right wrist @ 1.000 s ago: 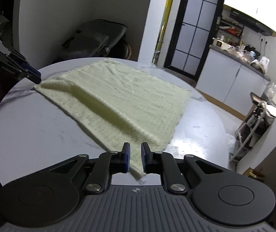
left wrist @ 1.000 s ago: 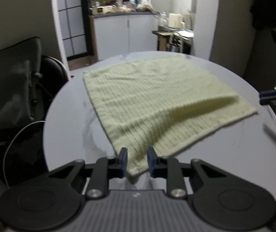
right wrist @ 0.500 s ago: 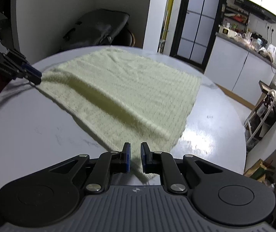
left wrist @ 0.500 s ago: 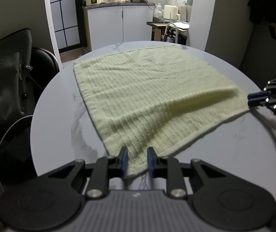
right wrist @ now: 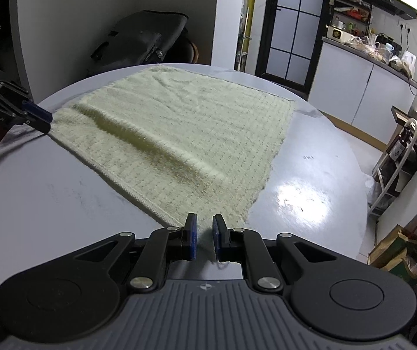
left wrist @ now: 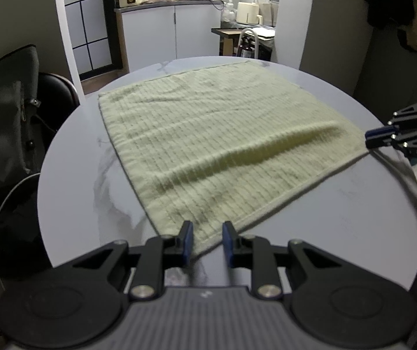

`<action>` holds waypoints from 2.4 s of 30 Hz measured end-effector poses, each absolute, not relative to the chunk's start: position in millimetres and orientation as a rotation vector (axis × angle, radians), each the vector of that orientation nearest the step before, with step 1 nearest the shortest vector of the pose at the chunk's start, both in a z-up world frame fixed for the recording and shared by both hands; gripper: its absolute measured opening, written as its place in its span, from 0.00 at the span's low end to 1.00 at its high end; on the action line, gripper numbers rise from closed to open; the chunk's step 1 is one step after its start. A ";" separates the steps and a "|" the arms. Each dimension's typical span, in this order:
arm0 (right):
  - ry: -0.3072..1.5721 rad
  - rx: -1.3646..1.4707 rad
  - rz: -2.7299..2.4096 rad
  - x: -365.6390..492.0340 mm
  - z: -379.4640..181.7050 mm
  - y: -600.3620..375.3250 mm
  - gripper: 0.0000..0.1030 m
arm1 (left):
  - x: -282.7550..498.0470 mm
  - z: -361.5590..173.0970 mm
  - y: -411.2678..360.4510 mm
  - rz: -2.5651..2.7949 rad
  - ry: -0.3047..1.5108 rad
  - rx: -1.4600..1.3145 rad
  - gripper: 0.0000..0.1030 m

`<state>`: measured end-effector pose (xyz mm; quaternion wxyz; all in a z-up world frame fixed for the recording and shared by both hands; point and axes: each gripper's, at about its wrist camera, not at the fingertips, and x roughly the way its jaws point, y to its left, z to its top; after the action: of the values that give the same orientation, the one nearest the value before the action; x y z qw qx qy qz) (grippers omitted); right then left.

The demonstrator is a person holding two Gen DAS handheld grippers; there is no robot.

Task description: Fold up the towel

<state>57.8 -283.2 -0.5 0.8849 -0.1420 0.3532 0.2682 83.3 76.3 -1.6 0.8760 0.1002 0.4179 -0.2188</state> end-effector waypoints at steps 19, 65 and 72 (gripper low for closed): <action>0.699 -0.264 0.529 51.1 7.7 -296.7 0.13 | 84.1 9.4 79.7 -0.484 0.865 0.178 0.24; 0.573 -0.276 0.475 129.7 44.6 -298.6 0.39 | 161.0 38.1 98.8 -0.364 0.801 0.169 0.53; 0.592 -0.238 0.426 165.4 33.2 -302.5 0.39 | 185.4 27.7 110.4 -0.353 0.810 0.160 0.58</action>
<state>165.4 -302.5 33.2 0.9273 -0.1162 0.2886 0.2080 185.4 110.4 27.7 0.9009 0.0776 0.3916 -0.1704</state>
